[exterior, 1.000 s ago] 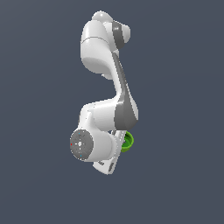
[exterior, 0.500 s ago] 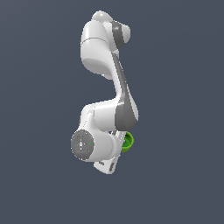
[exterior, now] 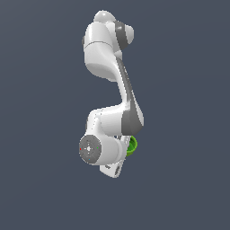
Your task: Pick up the object and move it to a goal position.
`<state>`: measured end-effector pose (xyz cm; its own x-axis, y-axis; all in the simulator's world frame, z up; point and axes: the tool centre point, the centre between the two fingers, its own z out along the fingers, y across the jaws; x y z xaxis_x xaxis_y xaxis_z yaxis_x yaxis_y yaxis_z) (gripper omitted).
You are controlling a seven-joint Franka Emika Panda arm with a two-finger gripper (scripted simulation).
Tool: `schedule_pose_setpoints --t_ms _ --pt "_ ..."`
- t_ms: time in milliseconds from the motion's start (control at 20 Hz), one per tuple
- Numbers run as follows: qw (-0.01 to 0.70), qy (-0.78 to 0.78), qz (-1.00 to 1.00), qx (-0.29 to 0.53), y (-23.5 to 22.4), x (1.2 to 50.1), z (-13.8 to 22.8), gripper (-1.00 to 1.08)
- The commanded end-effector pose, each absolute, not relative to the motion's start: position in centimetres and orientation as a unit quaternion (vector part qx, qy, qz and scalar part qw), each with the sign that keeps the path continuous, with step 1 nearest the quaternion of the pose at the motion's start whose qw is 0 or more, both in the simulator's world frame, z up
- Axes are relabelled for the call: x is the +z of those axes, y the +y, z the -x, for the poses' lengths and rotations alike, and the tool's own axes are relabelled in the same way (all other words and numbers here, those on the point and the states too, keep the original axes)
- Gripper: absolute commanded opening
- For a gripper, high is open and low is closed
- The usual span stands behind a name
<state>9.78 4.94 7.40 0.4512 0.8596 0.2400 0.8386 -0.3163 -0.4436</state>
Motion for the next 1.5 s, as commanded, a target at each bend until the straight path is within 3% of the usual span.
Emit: schedule_pose_setpoints --t_ms 0,50,900,1450 --pt "0.26 -0.524 0.811 0.02 5.0 7.2 -9.7 0.28" --pt "0.26 -0.524 0.811 0.02 5.0 7.2 -9.7 -1.0" --pt "0.26 -0.524 0.811 0.019 4.7 7.7 -9.5 -1.0" --pt "0.259 -0.524 0.811 0.019 2.2 9.8 -7.4 -1.0"
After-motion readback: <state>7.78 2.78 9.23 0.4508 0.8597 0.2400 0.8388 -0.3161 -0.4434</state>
